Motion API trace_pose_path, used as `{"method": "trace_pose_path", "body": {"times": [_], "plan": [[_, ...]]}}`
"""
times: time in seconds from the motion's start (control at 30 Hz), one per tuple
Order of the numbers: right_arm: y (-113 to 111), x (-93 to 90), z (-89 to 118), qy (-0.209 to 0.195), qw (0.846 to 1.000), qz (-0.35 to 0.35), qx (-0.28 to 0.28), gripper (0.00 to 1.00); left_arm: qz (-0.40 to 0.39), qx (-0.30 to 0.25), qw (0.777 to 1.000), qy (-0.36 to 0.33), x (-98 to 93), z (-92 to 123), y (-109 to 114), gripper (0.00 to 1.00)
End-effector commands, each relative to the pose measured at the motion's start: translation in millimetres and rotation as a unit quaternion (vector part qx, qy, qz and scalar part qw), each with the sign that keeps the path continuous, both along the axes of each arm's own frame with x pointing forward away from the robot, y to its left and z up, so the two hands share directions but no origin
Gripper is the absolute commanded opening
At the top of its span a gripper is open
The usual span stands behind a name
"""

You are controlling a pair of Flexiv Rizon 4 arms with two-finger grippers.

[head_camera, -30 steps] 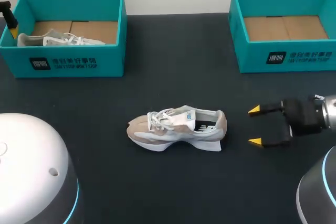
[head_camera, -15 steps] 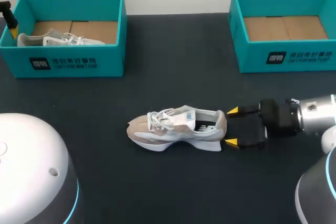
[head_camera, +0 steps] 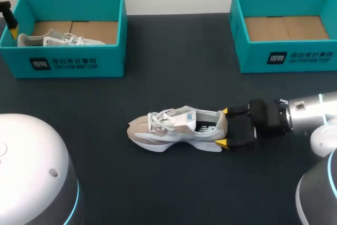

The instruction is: Take the shoe out of the shoebox, open the shoe tongue, remove and reinsert the insole, then place the shoe into the shoebox

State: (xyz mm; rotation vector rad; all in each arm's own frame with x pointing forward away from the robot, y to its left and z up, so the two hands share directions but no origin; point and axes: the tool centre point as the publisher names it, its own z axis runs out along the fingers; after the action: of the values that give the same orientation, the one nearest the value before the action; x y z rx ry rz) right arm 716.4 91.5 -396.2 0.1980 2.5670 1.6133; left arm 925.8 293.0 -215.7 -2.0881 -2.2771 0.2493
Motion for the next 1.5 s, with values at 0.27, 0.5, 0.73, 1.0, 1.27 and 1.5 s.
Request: {"method": "trace_pose_path", "body": {"times": [0.27, 0.5, 0.73, 1.0, 1.27, 1.5], "plan": [[23.9, 8.7, -19.1, 0.000, 1.000, 0.005, 0.014, 1.00, 0.000, 0.001, 1.000, -0.001, -1.2, 0.2, 0.1, 1.00], [33.0, 11.3, -29.6, 0.004, 1.000, 0.006, 0.020, 1.00, 0.000, 0.001, 1.000, -0.001, -1.2, 0.2, 0.1, 1.00], [34.8, 12.0, -29.8, 0.004, 1.000, 0.007, 0.019, 0.14, 0.000, 0.001, 1.000, -0.001, -1.2, 0.2, 0.1, 1.00], [31.0, 14.0, -24.5, 0.002, 1.000, 0.022, 0.010, 0.00, 0.000, 0.001, 1.000, -0.001, -1.2, 0.2, 0.1, 1.00], [24.3, 18.2, -25.2, 0.003, 0.999, 0.038, 0.005, 0.00, 0.000, 0.001, 1.000, -0.001, -1.2, 0.2, 0.1, 1.00], [26.2, 20.2, -29.7, 0.014, 0.999, 0.049, 0.009, 0.00, 0.000, 0.001, 1.000, -0.001, -1.2, 0.2, 0.1, 1.00]]}}
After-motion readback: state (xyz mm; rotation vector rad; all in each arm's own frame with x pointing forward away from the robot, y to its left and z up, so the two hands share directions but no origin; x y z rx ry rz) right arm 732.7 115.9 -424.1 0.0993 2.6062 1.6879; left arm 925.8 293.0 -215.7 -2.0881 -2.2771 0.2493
